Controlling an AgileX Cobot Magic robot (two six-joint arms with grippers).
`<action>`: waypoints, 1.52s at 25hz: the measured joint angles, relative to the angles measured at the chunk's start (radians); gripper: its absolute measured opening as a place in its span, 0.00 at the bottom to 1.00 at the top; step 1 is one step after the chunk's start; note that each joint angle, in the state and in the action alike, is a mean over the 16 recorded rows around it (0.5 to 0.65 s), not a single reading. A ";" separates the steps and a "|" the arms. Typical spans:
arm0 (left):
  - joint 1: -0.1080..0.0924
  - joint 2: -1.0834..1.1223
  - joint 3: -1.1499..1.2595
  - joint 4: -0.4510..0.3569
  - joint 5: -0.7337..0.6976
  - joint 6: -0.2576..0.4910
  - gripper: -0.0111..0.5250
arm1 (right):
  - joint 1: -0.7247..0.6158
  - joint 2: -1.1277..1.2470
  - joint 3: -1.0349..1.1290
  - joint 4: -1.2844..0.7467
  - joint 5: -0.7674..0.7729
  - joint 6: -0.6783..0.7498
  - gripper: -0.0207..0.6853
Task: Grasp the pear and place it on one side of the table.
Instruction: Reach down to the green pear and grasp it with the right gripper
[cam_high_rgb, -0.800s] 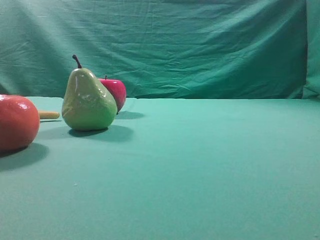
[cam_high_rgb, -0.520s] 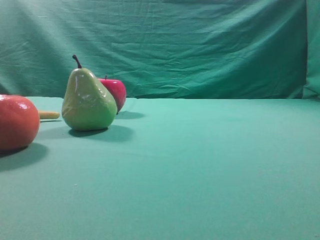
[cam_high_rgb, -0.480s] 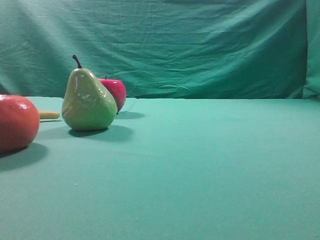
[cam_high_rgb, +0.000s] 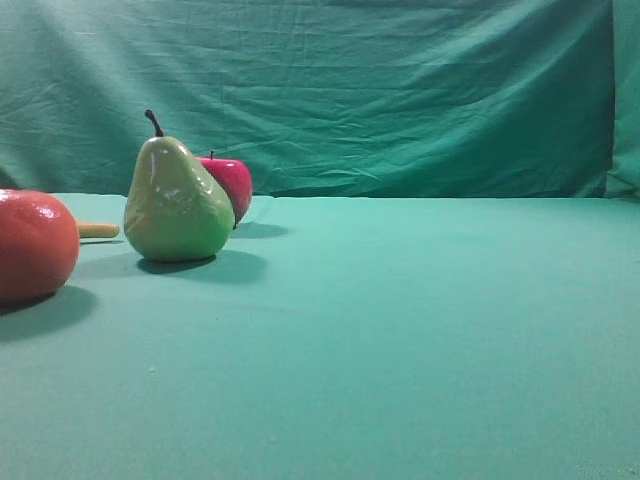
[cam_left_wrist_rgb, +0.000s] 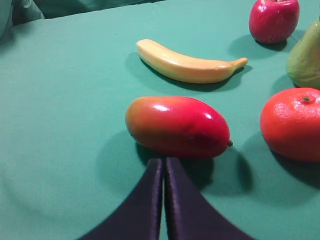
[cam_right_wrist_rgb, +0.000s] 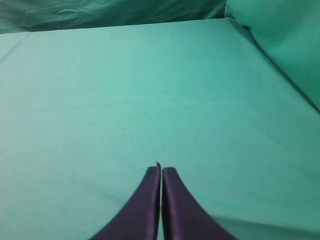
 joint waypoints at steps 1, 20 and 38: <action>0.000 0.000 0.000 0.000 0.000 0.000 0.02 | 0.000 0.000 0.000 0.000 -0.001 0.000 0.03; 0.000 0.000 0.000 0.000 0.000 0.000 0.02 | 0.000 0.029 -0.052 0.160 -0.261 0.055 0.03; 0.000 0.000 0.000 0.000 0.000 0.000 0.02 | 0.096 0.613 -0.430 0.217 -0.084 -0.149 0.03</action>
